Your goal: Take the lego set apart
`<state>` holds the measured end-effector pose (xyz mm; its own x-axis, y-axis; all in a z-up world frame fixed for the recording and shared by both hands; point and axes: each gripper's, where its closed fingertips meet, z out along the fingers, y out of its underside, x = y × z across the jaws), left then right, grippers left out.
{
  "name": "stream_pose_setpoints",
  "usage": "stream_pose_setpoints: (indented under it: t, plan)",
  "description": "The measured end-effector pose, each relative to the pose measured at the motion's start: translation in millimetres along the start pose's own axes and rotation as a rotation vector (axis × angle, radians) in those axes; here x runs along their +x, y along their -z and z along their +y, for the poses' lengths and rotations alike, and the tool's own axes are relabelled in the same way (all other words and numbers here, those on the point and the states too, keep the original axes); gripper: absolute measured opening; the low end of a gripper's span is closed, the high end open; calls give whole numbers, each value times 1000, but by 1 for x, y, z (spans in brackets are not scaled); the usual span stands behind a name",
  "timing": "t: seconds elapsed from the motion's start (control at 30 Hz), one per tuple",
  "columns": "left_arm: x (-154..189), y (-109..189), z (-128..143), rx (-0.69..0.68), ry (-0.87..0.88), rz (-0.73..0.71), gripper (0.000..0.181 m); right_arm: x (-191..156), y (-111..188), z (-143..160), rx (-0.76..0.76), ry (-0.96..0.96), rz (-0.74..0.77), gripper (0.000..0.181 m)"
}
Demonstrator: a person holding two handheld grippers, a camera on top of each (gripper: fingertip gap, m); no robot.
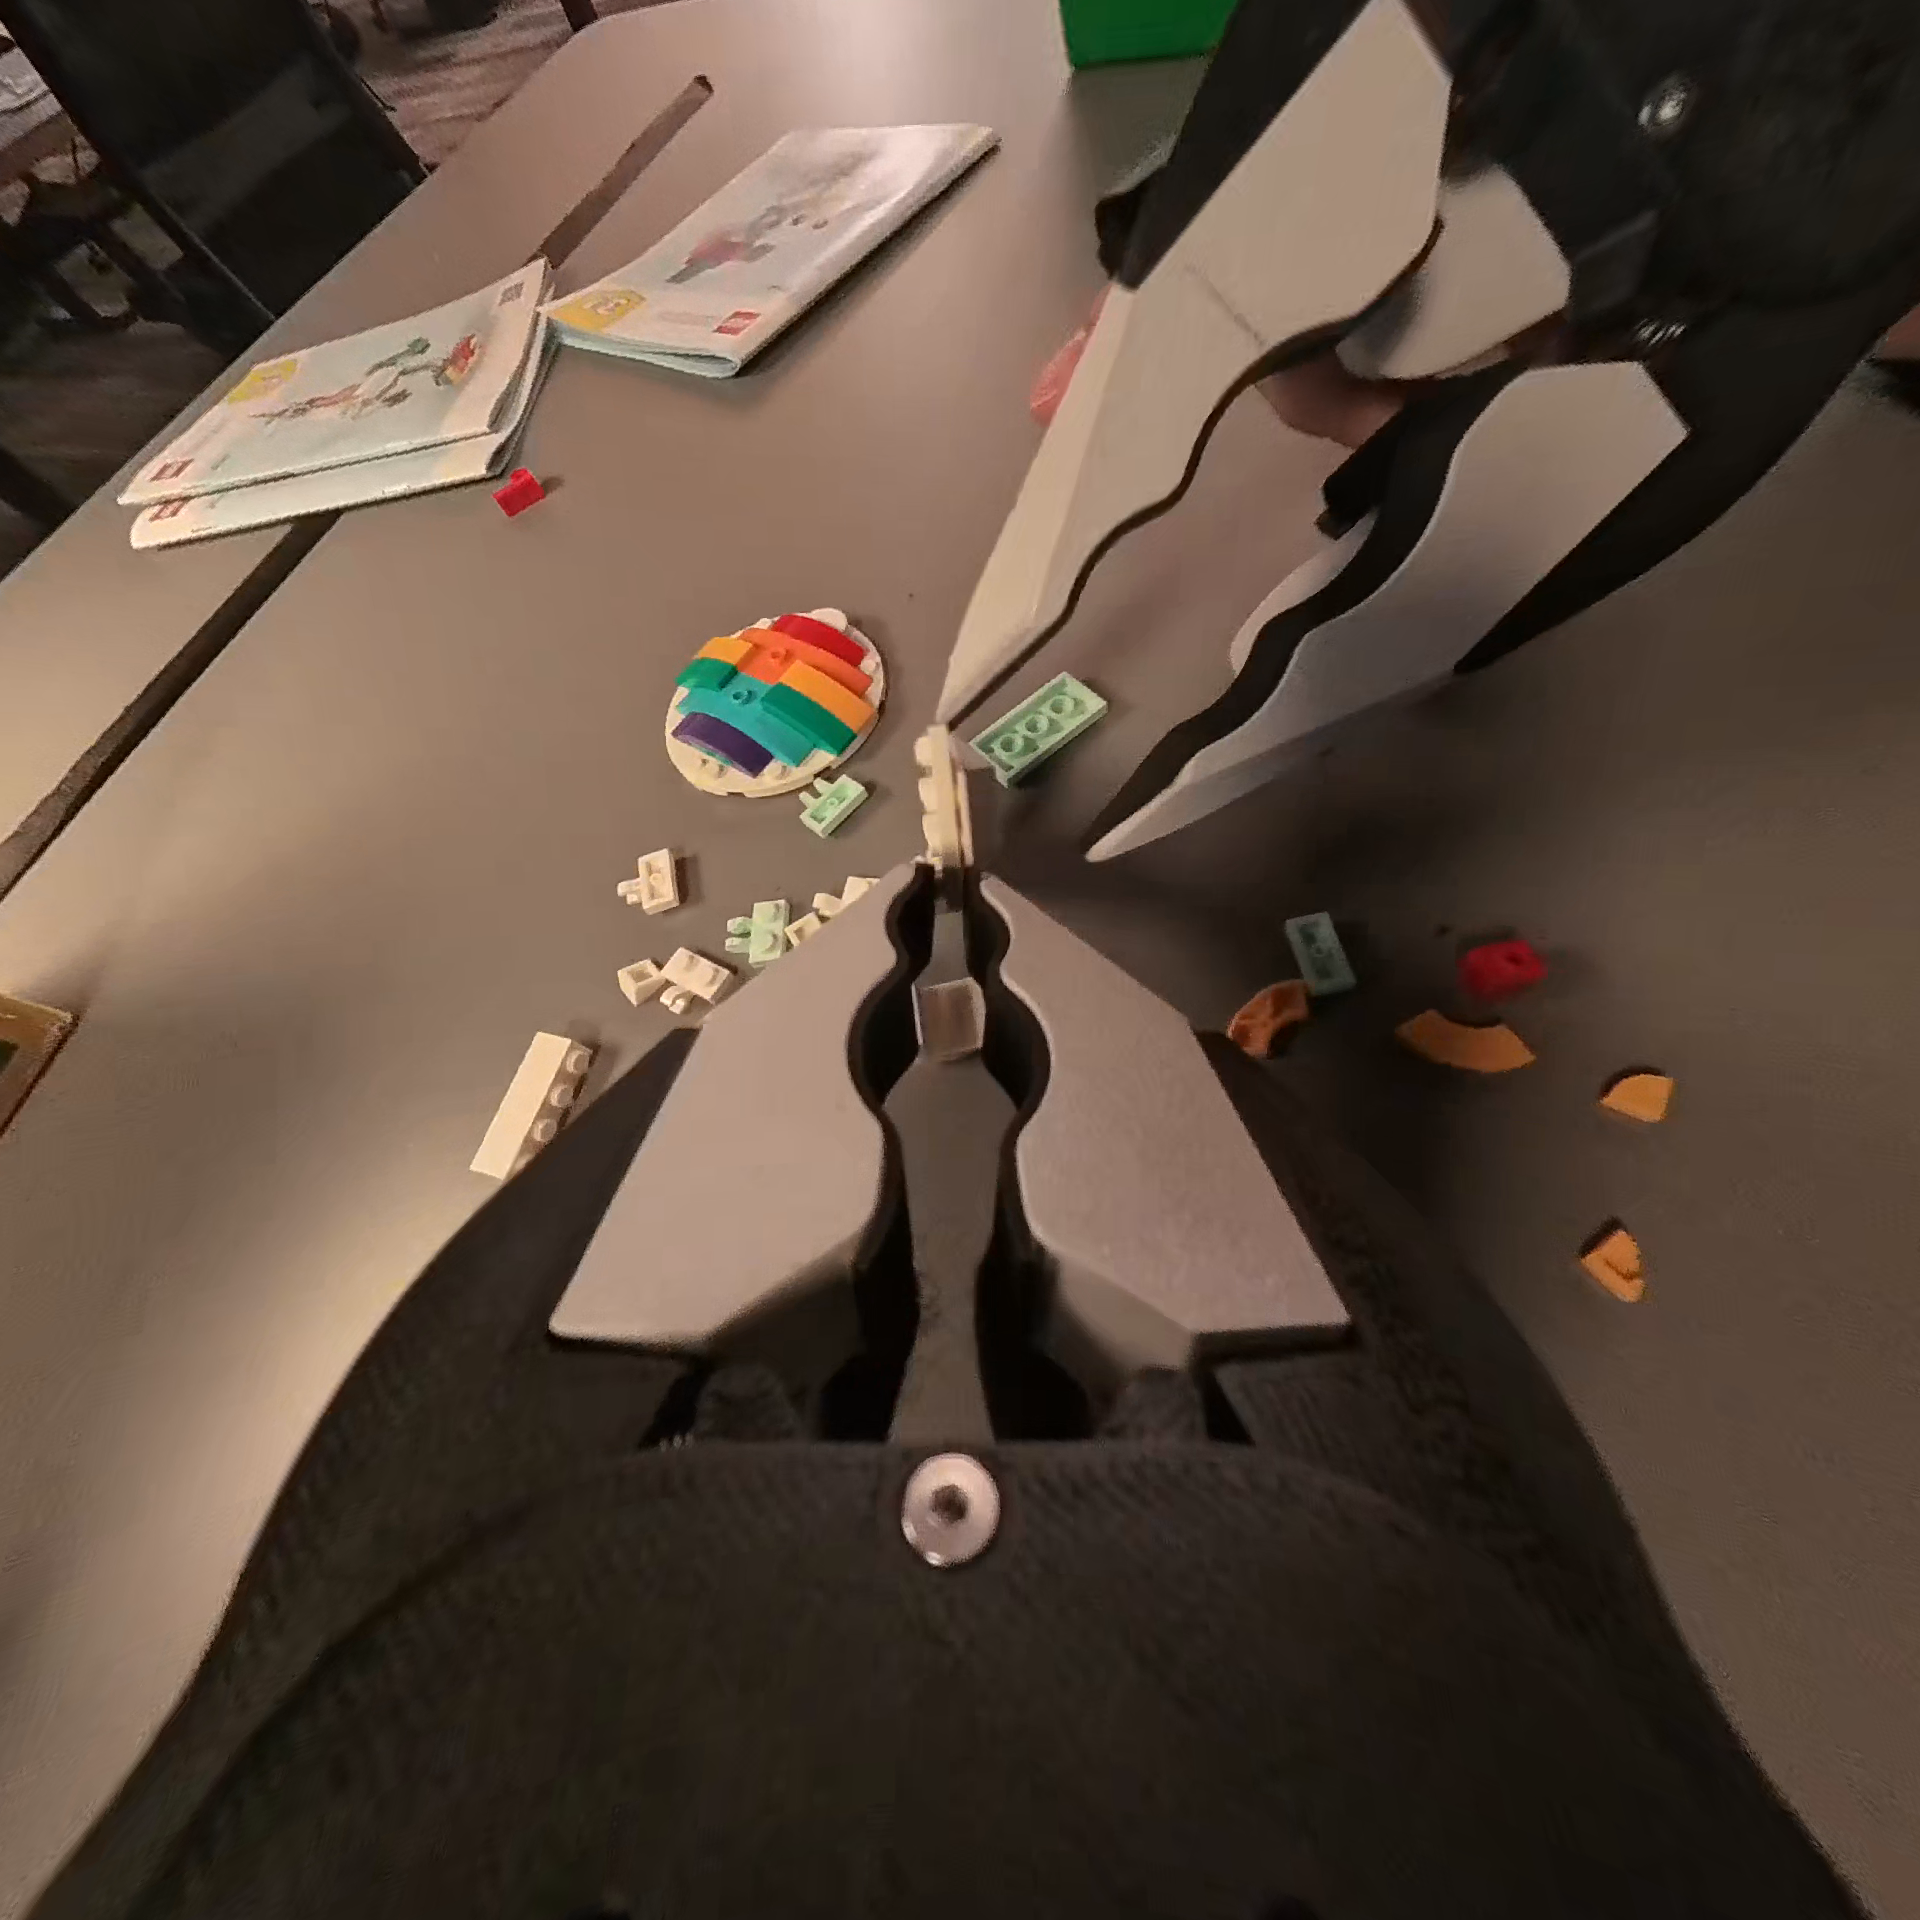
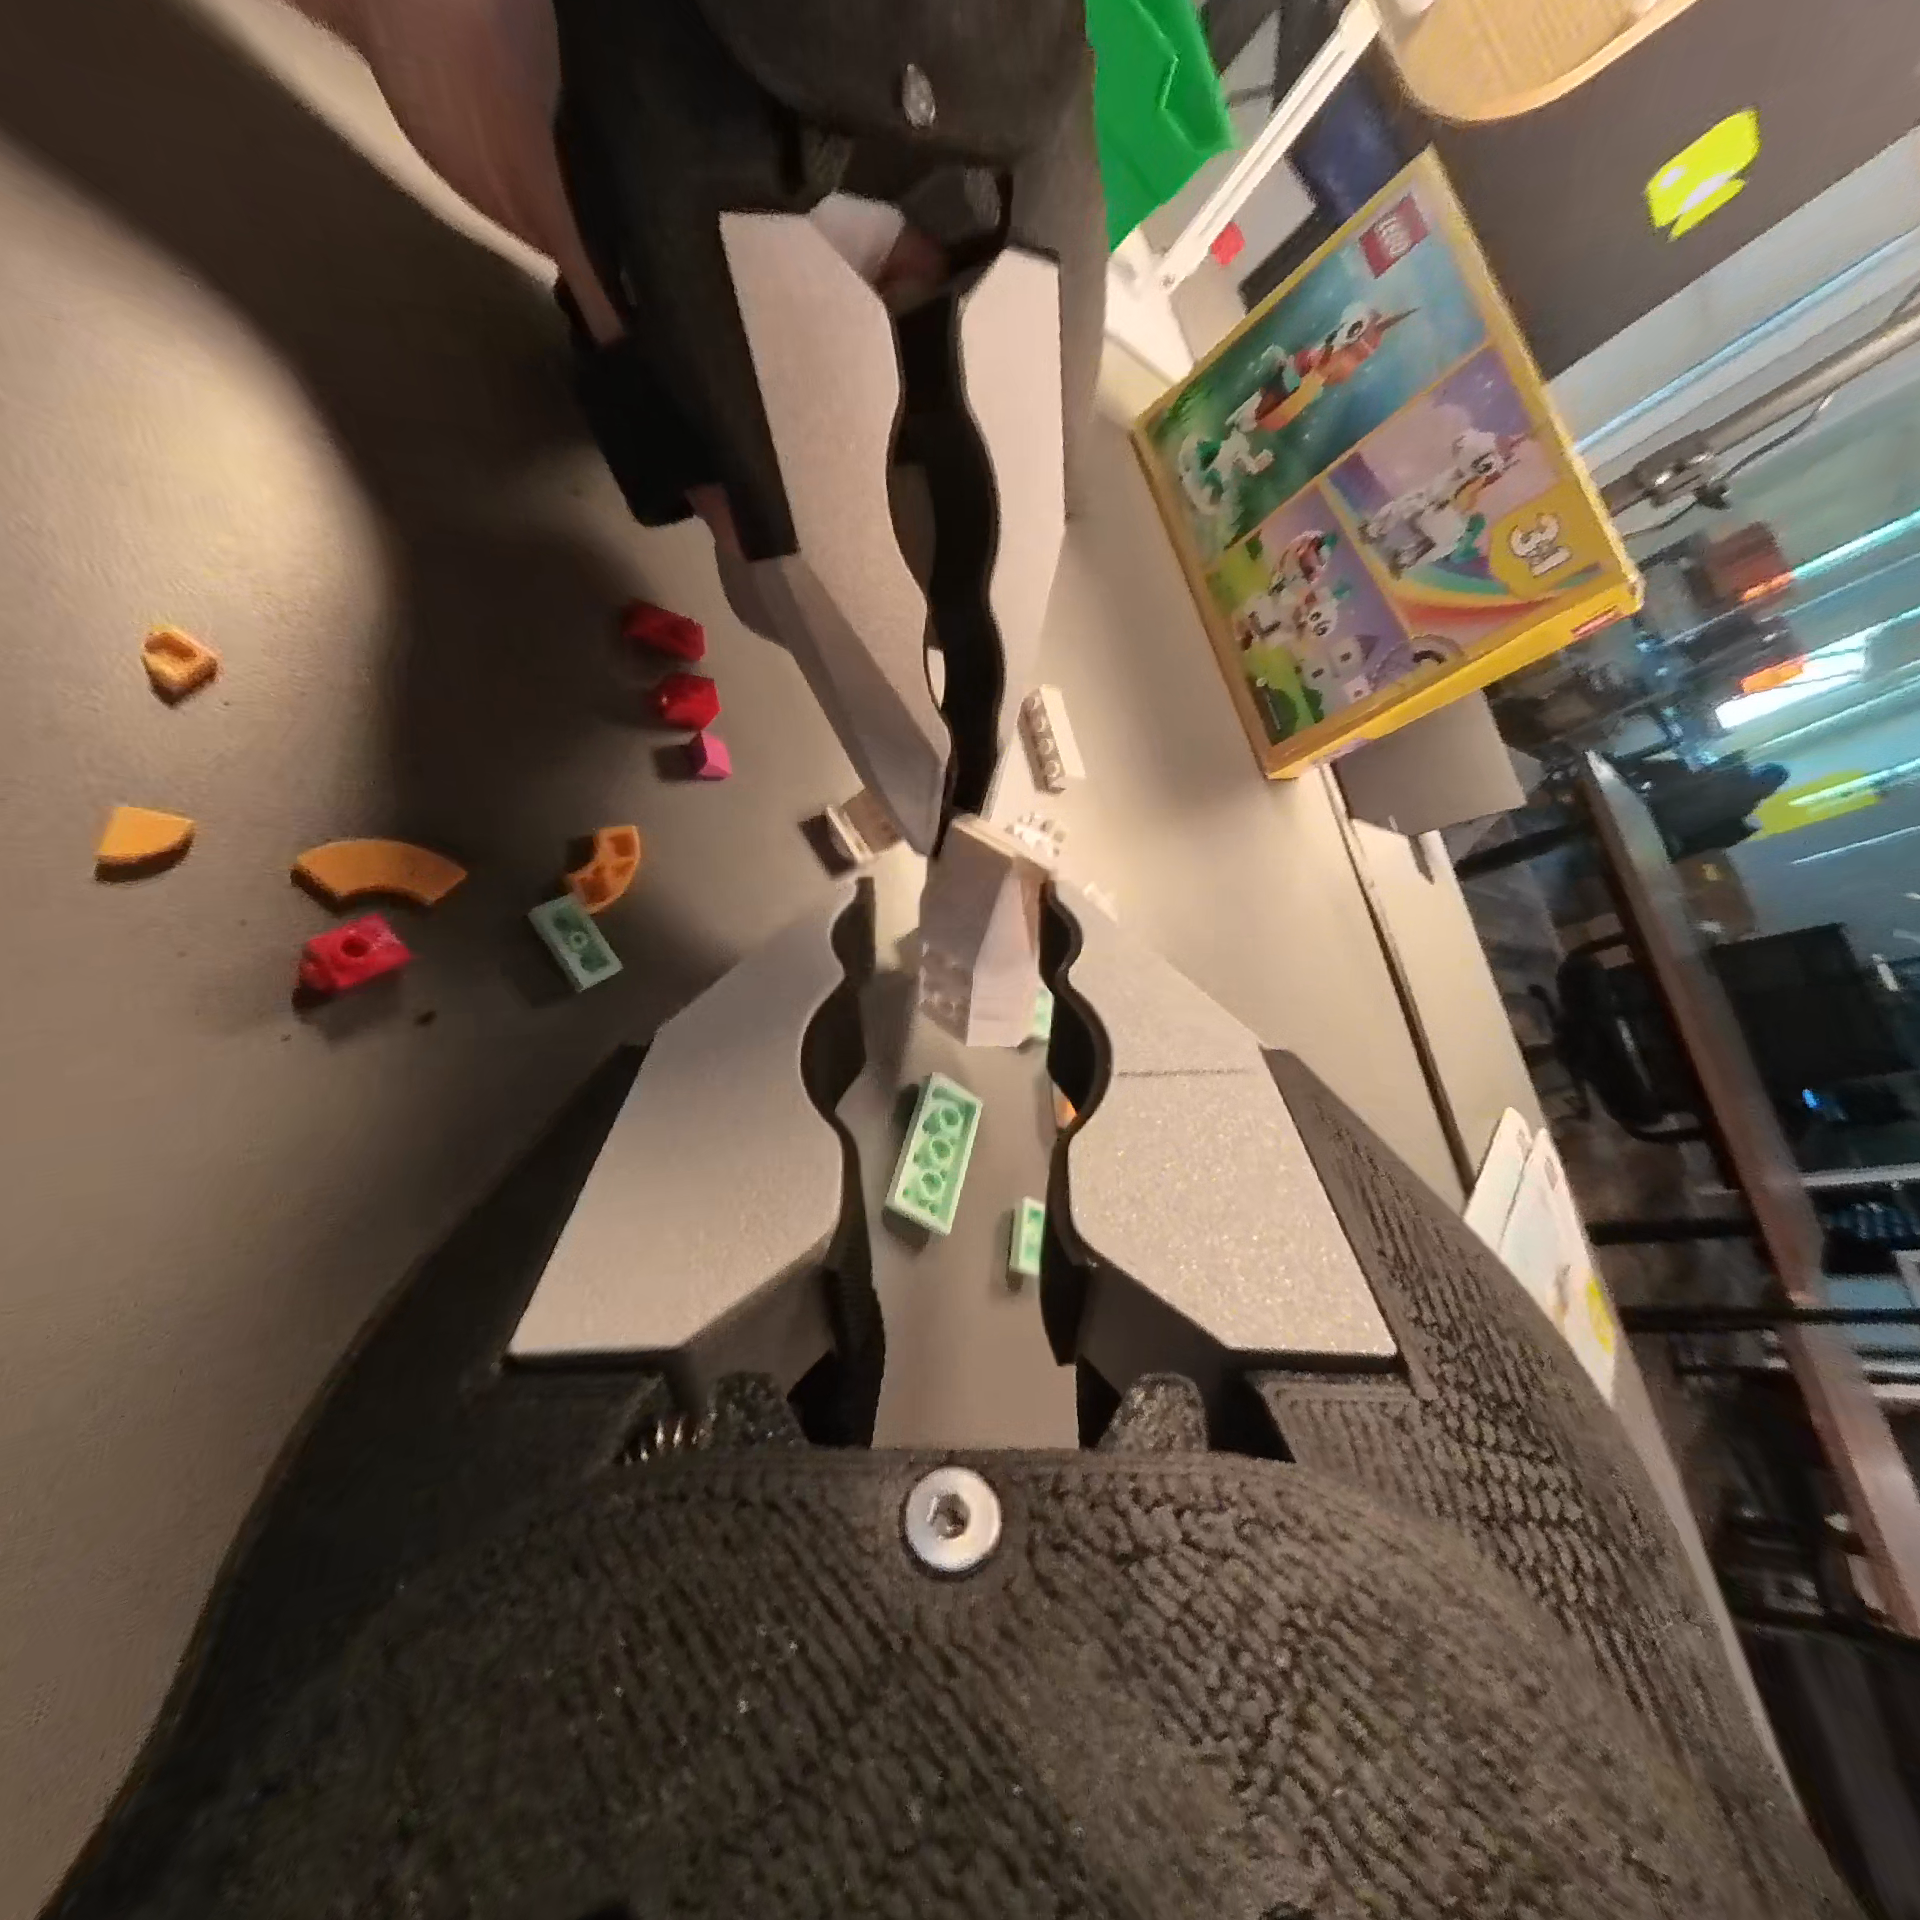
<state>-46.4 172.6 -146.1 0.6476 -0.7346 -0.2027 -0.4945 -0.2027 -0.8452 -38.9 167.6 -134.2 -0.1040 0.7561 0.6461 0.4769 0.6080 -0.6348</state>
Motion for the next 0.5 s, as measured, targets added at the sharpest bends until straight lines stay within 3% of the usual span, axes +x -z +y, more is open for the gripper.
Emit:
stream_pose_setpoints:
  t: [0.5]
  plan:
    - [-4, -2, 0, -12, 80, 1, 4, -10, -6, 1, -30, 84, -6, 28]
